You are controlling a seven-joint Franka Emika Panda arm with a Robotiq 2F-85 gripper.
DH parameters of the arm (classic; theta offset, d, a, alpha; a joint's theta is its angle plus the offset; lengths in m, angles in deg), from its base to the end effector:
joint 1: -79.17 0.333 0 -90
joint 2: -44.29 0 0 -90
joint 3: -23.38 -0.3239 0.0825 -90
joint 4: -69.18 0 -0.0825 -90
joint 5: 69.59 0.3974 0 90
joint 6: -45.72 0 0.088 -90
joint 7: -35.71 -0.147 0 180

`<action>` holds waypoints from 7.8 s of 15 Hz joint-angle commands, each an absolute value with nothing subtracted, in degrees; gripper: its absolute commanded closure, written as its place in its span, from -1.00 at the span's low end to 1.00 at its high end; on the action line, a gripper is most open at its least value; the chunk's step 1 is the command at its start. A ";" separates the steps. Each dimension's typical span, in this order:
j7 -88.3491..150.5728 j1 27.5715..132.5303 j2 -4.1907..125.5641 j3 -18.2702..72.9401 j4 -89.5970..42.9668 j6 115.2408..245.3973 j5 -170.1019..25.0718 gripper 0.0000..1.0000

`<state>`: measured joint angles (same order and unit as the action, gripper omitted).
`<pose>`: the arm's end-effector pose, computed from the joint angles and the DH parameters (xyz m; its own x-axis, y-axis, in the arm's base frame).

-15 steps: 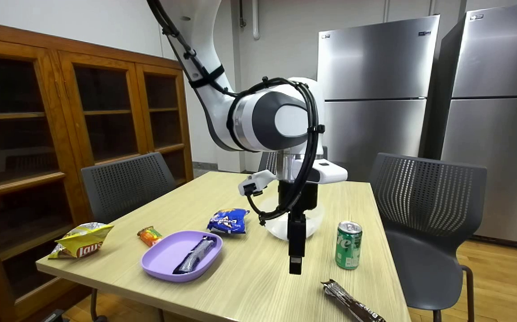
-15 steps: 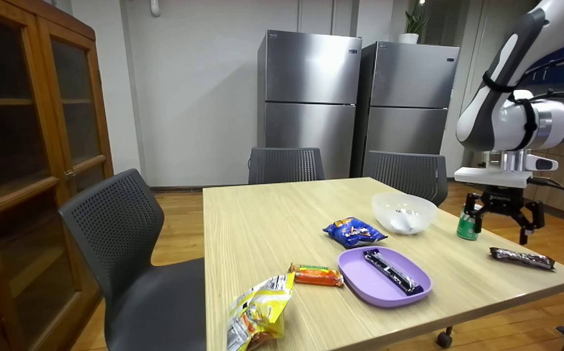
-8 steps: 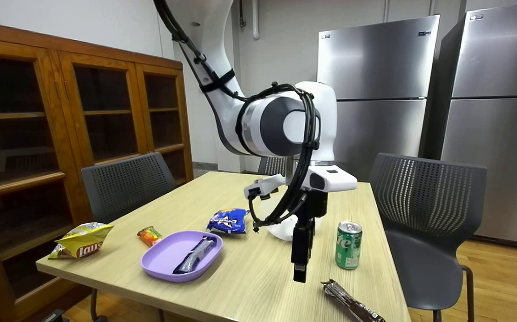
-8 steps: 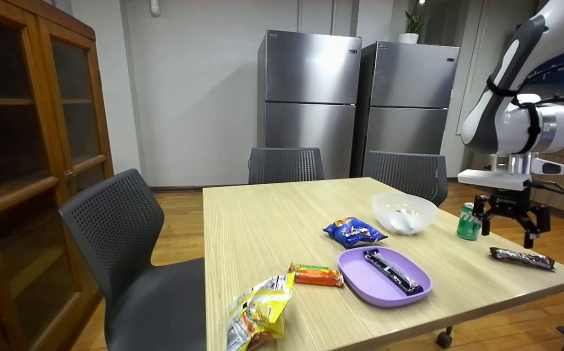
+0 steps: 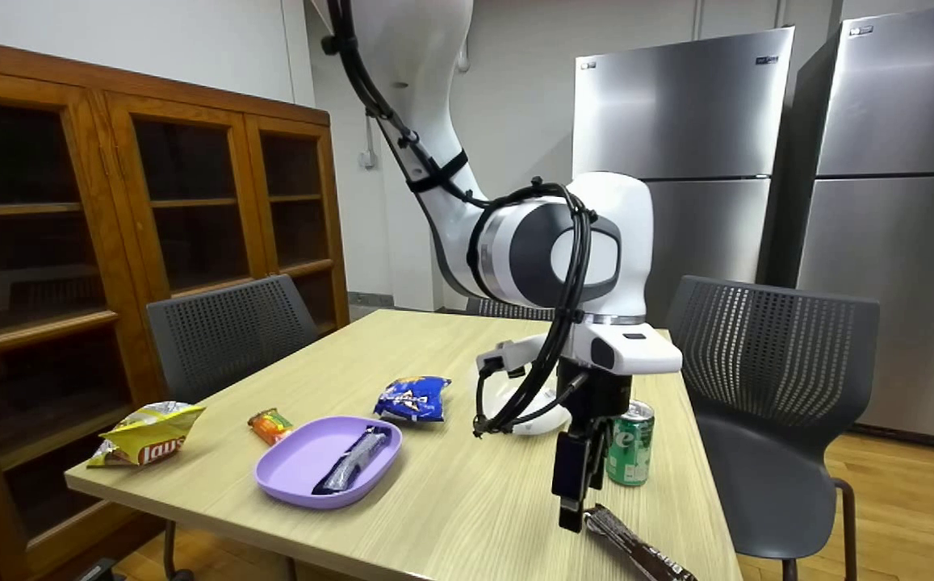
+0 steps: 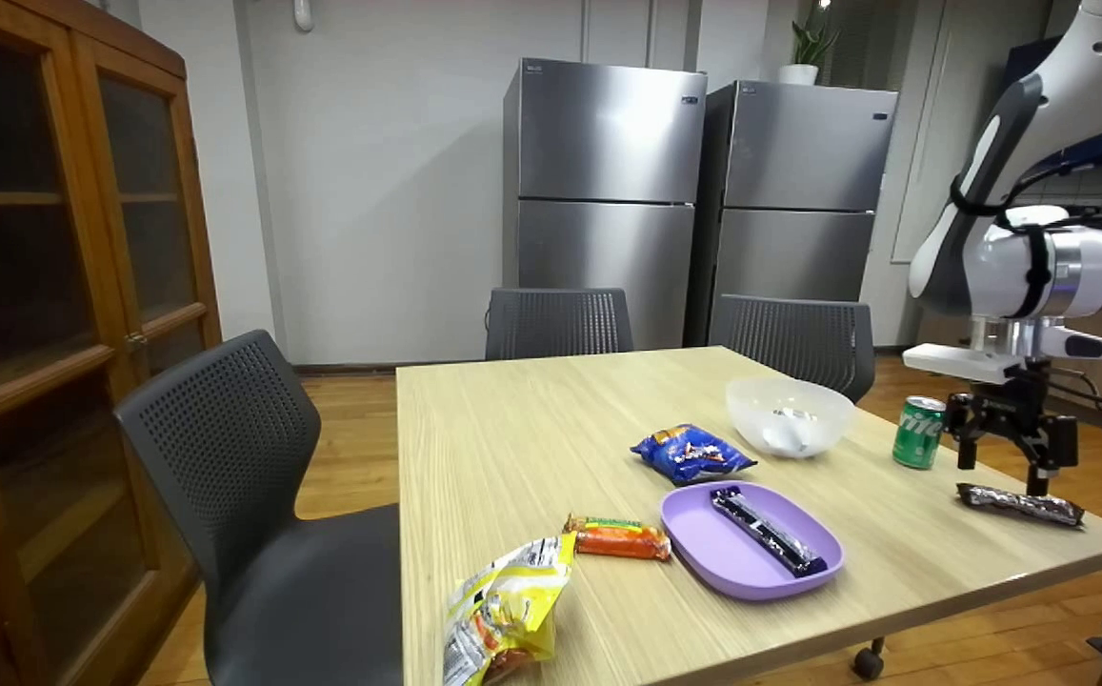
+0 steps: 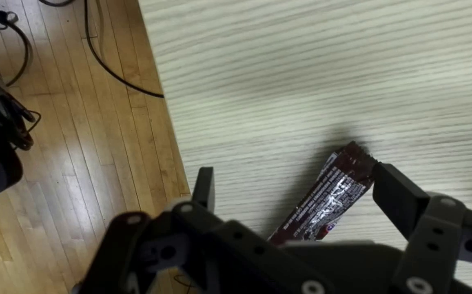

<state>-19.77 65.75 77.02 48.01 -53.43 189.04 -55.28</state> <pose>0.4268 -0.3533 0.1006 -0.2267 -0.9738 0.0166 -0.9596 0.2262 0.1675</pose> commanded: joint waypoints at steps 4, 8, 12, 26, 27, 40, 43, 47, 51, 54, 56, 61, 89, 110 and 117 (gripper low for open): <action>-26.75 64.21 81.99 47.45 -48.10 187.43 -54.51 -1.00; -29.27 63.40 84.34 47.48 -45.61 186.99 -54.64 -1.00; -30.58 62.66 86.47 47.56 -43.49 186.75 -54.95 -1.00; -31.01 61.35 89.15 47.29 -39.20 185.18 -54.99 0.46; -30.93 61.29 89.11 47.28 -39.19 185.09 -55.03 0.64; -25.58 63.69 79.85 49.51 -48.04 186.33 -61.02 0.92; -23.43 65.02 75.92 49.90 -51.97 187.96 -63.95 0.92; -21.79 67.39 70.33 50.51 -57.38 189.84 -68.42 0.92; -20.99 70.34 65.53 50.56 -62.82 193.41 -73.94 0.92; -19.54 72.32 62.59 50.10 -66.82 197.64 -78.16 0.92; -18.89 73.93 61.09 50.16 -69.12 200.78 -81.07 0.92; -15.11 76.28 57.07 48.53 -73.43 204.45 -84.11 0.92; 41.89 72.20 51.45 30.07 -80.04 208.49 -66.88 0.92; 35.02 77.92 62.91 28.31 -74.59 209.30 -69.92 0.92; 34.24 78.12 63.67 28.61 -73.41 208.64 -69.73 0.07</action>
<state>35.90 77.80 63.77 27.91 -74.28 209.12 -68.54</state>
